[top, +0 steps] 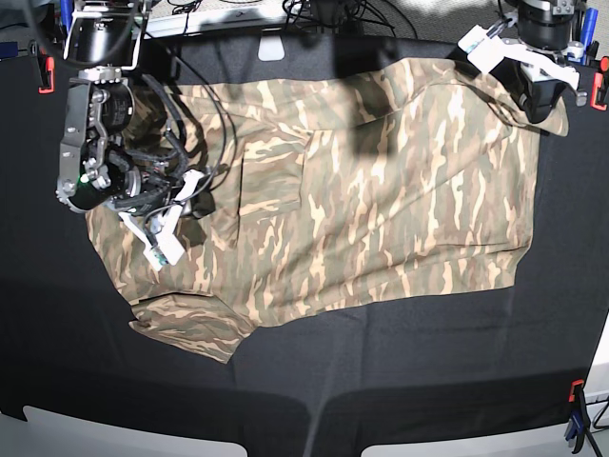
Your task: Layout the t-shirt on the table in an organized manner, then fold the t-shirt properly
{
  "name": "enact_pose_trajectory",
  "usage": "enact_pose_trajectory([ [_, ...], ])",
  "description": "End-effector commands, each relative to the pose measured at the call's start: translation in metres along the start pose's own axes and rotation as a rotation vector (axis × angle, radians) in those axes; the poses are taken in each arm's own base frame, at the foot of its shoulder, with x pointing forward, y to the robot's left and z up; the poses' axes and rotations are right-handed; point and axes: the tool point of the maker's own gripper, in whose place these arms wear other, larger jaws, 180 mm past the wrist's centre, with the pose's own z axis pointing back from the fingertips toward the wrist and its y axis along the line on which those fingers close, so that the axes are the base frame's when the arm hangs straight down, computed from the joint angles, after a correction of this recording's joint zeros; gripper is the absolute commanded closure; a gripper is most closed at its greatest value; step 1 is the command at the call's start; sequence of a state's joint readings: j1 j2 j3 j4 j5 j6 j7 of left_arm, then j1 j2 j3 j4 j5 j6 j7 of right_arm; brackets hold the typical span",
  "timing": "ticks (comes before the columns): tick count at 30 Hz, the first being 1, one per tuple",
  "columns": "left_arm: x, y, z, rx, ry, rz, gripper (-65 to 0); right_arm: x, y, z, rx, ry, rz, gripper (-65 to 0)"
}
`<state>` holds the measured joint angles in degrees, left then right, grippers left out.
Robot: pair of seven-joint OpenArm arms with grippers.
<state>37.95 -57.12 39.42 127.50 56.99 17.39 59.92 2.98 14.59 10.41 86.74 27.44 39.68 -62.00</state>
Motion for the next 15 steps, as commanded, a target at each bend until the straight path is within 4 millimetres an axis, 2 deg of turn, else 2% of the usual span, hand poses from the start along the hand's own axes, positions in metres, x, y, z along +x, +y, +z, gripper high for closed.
enact_pose_trajectory([
  [1, 0.003, 0.008, 0.002, 0.028, -0.017, -0.003, 0.0, 0.026, -0.007, 0.011, -0.018, -0.075, 0.031, 0.0],
  [4, 0.003, 0.008, 0.002, 0.028, -0.017, -0.003, 0.0, 0.043, -0.015, 0.025, -0.058, -0.125, 0.048, 0.0],
  [8, 0.003, 0.009, 0.001, 0.029, -0.017, -0.003, 0.0, 0.066, -0.03, 0.055, -0.135, -0.22, 0.061, 0.0],
  [11, 0.003, 0.01, 0.001, 0.033, -0.019, -0.002, 0.0, 0.072, -0.045, 0.076, -0.18, -0.261, 0.059, 0.0],
  [15, 0.006, 0.017, -0.004, 0.059, -0.03, 0.0, 0.0, 0.07, -0.064, 0.094, -0.226, -0.266, 0.058, 0.0],
])
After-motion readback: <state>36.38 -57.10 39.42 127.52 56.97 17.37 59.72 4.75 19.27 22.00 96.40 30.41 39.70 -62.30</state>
